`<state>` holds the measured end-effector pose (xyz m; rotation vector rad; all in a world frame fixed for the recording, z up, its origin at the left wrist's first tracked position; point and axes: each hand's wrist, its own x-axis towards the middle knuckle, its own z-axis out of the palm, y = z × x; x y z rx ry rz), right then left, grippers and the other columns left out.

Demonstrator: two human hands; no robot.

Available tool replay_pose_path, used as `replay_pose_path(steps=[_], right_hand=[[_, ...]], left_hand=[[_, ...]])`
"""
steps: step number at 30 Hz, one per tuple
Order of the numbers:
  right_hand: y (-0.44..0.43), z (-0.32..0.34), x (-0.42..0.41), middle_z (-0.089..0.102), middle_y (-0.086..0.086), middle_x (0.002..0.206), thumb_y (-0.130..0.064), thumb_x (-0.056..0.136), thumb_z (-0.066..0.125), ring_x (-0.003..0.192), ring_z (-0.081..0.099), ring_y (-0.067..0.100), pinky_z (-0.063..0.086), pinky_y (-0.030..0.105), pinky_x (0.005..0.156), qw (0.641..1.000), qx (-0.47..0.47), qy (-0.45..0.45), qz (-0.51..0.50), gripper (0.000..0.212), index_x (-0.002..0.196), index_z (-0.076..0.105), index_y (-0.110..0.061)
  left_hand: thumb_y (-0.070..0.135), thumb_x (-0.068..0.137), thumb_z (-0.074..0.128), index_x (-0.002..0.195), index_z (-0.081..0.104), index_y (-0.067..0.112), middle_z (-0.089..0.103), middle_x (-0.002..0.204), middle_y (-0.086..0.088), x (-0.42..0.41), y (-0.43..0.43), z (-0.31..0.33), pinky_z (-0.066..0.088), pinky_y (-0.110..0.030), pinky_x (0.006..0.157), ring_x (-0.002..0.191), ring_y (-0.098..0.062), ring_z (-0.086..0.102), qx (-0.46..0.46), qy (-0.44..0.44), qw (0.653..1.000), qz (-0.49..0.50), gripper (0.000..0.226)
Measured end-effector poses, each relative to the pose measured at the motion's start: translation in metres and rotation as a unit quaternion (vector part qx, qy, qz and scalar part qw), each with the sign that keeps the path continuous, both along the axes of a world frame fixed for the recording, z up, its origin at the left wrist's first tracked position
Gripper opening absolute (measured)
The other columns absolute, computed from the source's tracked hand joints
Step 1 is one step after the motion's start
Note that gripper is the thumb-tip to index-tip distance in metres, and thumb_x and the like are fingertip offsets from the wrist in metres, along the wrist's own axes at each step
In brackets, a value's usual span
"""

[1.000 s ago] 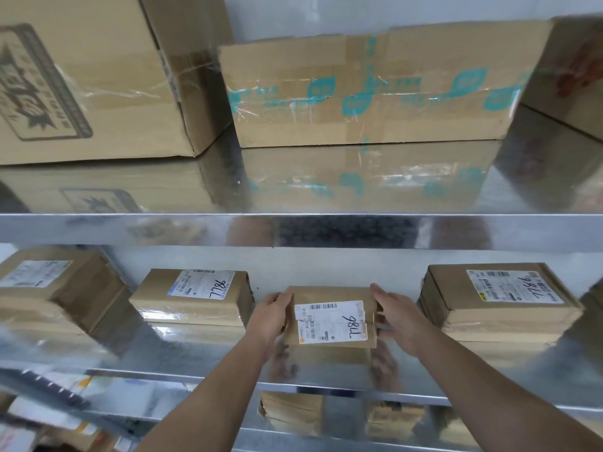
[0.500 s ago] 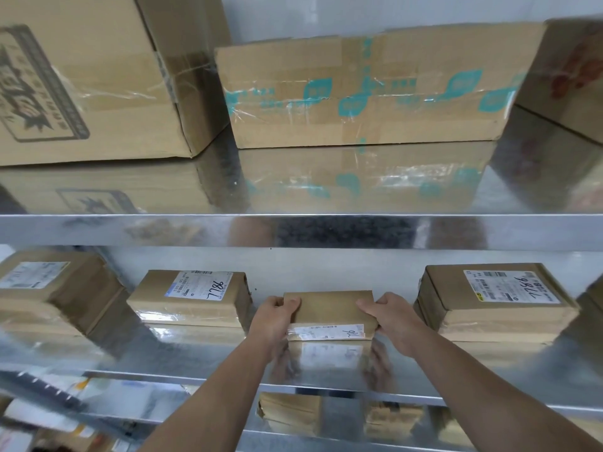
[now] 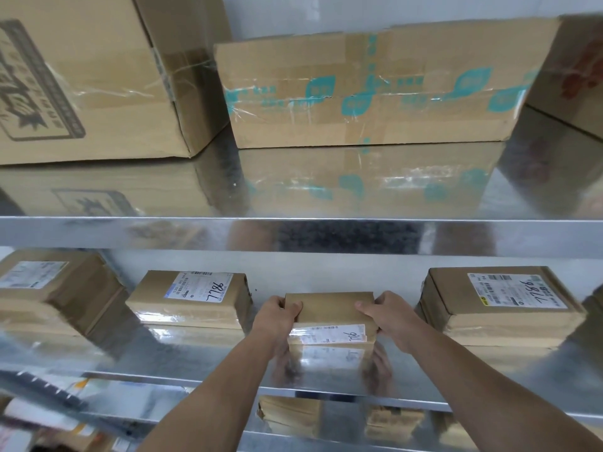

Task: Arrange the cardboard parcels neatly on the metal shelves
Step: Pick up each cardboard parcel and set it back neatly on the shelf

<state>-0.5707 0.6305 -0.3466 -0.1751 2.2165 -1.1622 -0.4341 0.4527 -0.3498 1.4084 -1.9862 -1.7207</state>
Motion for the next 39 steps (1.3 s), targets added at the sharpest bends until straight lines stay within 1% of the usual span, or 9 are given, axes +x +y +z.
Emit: replay_pose_path(steps=[10, 18, 21, 25, 29, 32, 34, 37, 39], right_hand=[[-0.011, -0.005, -0.012, 0.064, 0.011, 0.105, -0.033, 0.093, 0.072, 0.098, 0.064, 0.028, 0.057, 0.047, 0.093, 0.998, 0.054, 0.013, 0.020, 0.030, 0.097, 0.052, -0.012], [-0.017, -0.012, -0.017, 0.063, 0.011, 0.109, -0.034, 0.093, 0.071, 0.102, 0.063, 0.029, 0.057, 0.046, 0.091, 0.998, 0.059, 0.016, 0.019, 0.037, 0.113, 0.054, -0.008], [-0.015, -0.015, -0.017, 0.065, 0.011, 0.109, -0.038, 0.089, 0.074, 0.101, 0.066, 0.031, 0.058, 0.049, 0.093, 0.999, 0.050, -0.001, 0.010, 0.043, 0.113, 0.055, -0.008], [-0.010, -0.026, -0.024, 0.070, 0.011, 0.106, -0.046, 0.072, 0.074, 0.097, 0.070, 0.031, 0.059, 0.051, 0.091, 1.000, 0.017, -0.019, 0.010, 0.050, 0.104, 0.057, -0.012], [-0.001, -0.038, -0.026, 0.073, 0.012, 0.102, -0.052, 0.061, 0.077, 0.093, 0.072, 0.031, 0.060, 0.052, 0.089, 0.999, -0.003, -0.027, 0.020, 0.060, 0.100, 0.061, -0.011], [0.003, -0.012, -0.004, 0.074, 0.017, 0.099, -0.035, 0.082, 0.079, 0.092, 0.073, 0.035, 0.059, 0.056, 0.091, 0.999, -0.023, -0.021, 0.017, 0.036, 0.094, 0.062, -0.006], [0.005, -0.004, 0.005, 0.073, 0.021, 0.097, -0.027, 0.089, 0.077, 0.095, 0.073, 0.038, 0.057, 0.059, 0.093, 0.999, -0.036, -0.011, 0.012, 0.027, 0.085, 0.060, -0.006], [0.007, -0.001, 0.011, 0.068, 0.019, 0.100, -0.031, 0.089, 0.076, 0.106, 0.067, 0.040, 0.053, 0.059, 0.099, 0.998, -0.063, -0.010, 0.002, 0.030, 0.086, 0.055, -0.010], [0.009, -0.001, 0.010, 0.066, 0.013, 0.108, -0.043, 0.092, 0.070, 0.108, 0.065, 0.035, 0.052, 0.055, 0.102, 0.996, -0.084, -0.031, -0.009, 0.037, 0.096, 0.058, -0.009]], left_hand=[[0.031, 0.097, 0.066, 0.095, 0.058, 0.015, 0.067, 0.096, -0.007, -0.007, -0.008, -0.004, 0.055, -0.047, 0.097, 0.098, -0.028, 0.066, 0.000, -0.022, 1.000, -0.010, 0.018], [0.033, 0.097, 0.065, 0.100, 0.056, 0.014, 0.064, 0.097, -0.006, -0.012, -0.011, -0.003, 0.055, -0.048, 0.097, 0.099, -0.027, 0.064, -0.027, -0.058, 0.997, -0.036, 0.021], [0.033, 0.098, 0.064, 0.107, 0.058, 0.011, 0.065, 0.099, -0.007, -0.010, -0.009, -0.001, 0.056, -0.046, 0.097, 0.094, -0.026, 0.062, -0.029, -0.052, 0.998, -0.032, 0.025], [0.033, 0.097, 0.065, 0.111, 0.058, 0.011, 0.063, 0.102, -0.007, -0.007, -0.007, 0.003, 0.054, -0.046, 0.100, 0.096, -0.026, 0.061, -0.014, -0.035, 0.999, -0.022, 0.027], [0.029, 0.096, 0.067, 0.105, 0.059, 0.011, 0.066, 0.104, -0.010, -0.002, -0.003, 0.002, 0.055, -0.049, 0.099, 0.101, -0.029, 0.065, 0.007, -0.017, 1.000, -0.012, 0.021], [0.029, 0.095, 0.067, 0.102, 0.059, 0.013, 0.068, 0.107, -0.011, 0.004, -0.001, 0.002, 0.055, -0.049, 0.099, 0.104, -0.030, 0.066, 0.009, -0.016, 1.000, -0.011, 0.020], [0.028, 0.095, 0.066, 0.104, 0.058, 0.014, 0.066, 0.109, -0.010, 0.009, -0.002, 0.003, 0.054, -0.045, 0.097, 0.103, -0.027, 0.064, 0.016, -0.007, 1.000, -0.007, 0.019], [0.029, 0.094, 0.066, 0.102, 0.055, 0.015, 0.061, 0.106, -0.005, 0.014, -0.006, 0.003, 0.049, -0.038, 0.087, 0.097, -0.022, 0.058, 0.017, 0.006, 1.000, 0.011, 0.020], [0.031, 0.094, 0.065, 0.103, 0.055, 0.013, 0.061, 0.108, -0.007, 0.017, -0.007, 0.005, 0.052, -0.043, 0.091, 0.101, -0.025, 0.059, 0.039, 0.027, 0.998, 0.032, 0.023]])
